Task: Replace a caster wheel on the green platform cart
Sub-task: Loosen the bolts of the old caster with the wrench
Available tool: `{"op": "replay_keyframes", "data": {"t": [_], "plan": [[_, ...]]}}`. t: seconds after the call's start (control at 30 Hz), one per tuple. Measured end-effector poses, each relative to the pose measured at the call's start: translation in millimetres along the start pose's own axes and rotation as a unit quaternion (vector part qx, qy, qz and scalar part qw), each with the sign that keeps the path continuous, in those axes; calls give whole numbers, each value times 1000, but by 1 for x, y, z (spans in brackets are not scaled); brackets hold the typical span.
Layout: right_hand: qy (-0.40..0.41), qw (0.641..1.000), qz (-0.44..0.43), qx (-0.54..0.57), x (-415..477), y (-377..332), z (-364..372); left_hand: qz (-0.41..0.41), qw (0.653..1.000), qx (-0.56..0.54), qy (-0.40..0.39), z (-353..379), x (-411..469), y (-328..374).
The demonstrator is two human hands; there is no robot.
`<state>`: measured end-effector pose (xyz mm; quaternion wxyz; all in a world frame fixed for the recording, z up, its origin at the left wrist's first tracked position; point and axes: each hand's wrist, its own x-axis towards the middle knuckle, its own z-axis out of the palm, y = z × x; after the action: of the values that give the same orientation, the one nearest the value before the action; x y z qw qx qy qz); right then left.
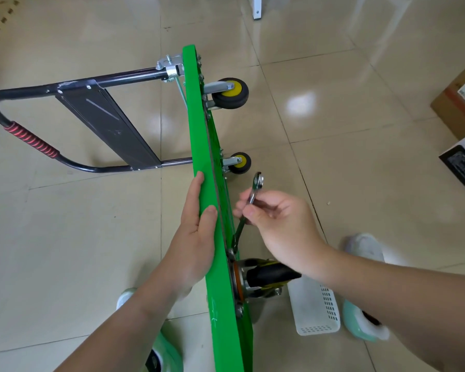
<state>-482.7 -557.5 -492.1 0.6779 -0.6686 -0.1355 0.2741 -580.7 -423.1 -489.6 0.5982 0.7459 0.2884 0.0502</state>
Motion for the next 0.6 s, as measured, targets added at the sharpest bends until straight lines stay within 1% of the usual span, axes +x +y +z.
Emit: {"op": "replay_keyframes", "data": {"t": [0.07, 0.2, 0.33, 0.43, 0.6], "plan": [[7, 1000, 29, -6, 16, -3, -3, -1, 1000, 3, 2, 0, 0, 0], [29, 988, 150, -7, 43, 5, -11, -2, 1000, 11, -2, -1, -1, -1], [28, 971, 236, -2, 61, 22, -9, -8, 1000, 20, -11, -2, -1, 0], [14, 963, 268, 7, 67, 26, -2, -4, 1000, 23, -15, -4, 0, 0], [-2, 960, 280, -5, 75, 36, 10, -4, 1000, 21, -20, -5, 1, -2]]}}
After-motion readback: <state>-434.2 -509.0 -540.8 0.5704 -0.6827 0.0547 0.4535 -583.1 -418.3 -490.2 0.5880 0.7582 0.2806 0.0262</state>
